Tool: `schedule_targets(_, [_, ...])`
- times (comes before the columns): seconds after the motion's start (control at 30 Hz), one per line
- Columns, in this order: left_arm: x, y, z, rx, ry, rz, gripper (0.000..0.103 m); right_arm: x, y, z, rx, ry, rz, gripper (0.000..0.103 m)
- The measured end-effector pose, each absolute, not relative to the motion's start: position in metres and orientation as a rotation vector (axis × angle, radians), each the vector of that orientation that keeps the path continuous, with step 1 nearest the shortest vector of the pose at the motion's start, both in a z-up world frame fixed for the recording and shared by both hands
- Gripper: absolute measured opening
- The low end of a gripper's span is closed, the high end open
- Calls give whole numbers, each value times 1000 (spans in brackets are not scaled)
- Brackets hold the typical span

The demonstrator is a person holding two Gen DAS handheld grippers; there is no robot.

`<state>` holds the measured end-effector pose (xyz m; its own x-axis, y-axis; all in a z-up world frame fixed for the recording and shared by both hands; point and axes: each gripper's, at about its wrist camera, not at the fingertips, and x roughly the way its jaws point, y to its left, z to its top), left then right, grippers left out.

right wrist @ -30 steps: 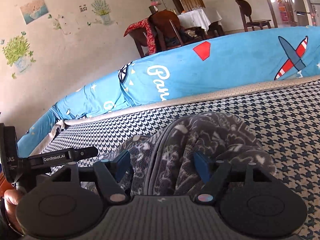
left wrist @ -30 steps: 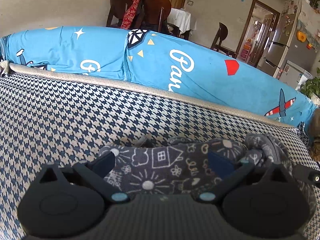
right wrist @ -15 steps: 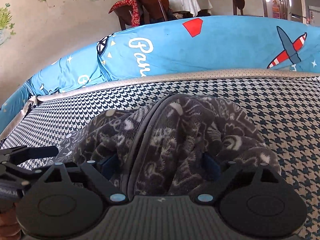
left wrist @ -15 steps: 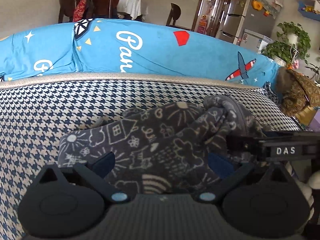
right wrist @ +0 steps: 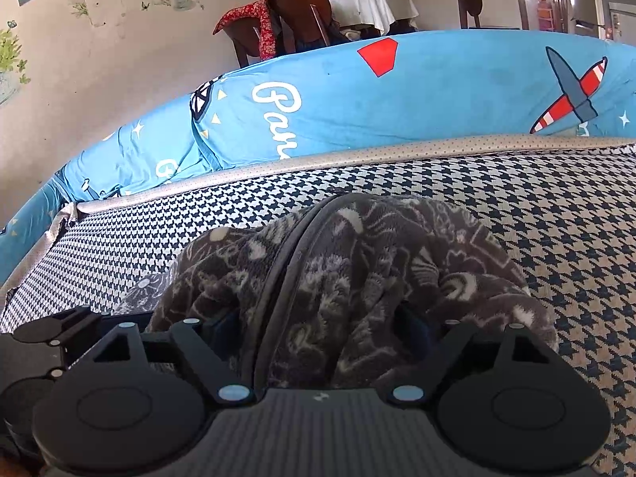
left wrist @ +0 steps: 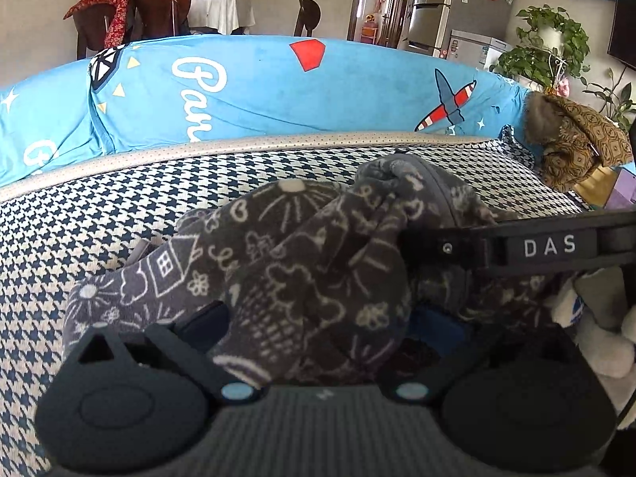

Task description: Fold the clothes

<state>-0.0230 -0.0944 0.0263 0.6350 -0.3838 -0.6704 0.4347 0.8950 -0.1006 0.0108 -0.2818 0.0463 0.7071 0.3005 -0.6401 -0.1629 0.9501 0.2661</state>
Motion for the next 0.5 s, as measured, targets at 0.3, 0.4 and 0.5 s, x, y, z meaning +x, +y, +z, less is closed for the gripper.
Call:
schedule_targets(0.3, [-22, -114, 21, 182, 713, -422, 103, -5, -309, 58, 188, 755, 375, 93])
schedule_targets(0.4, [-19, -120, 16, 216, 719, -396, 103, -16, -313, 58, 116, 751, 402, 96])
schedule_targets(0.5, [-14, -121, 15, 213, 730, -380, 103, -25, -312, 56, 43, 744, 423, 100])
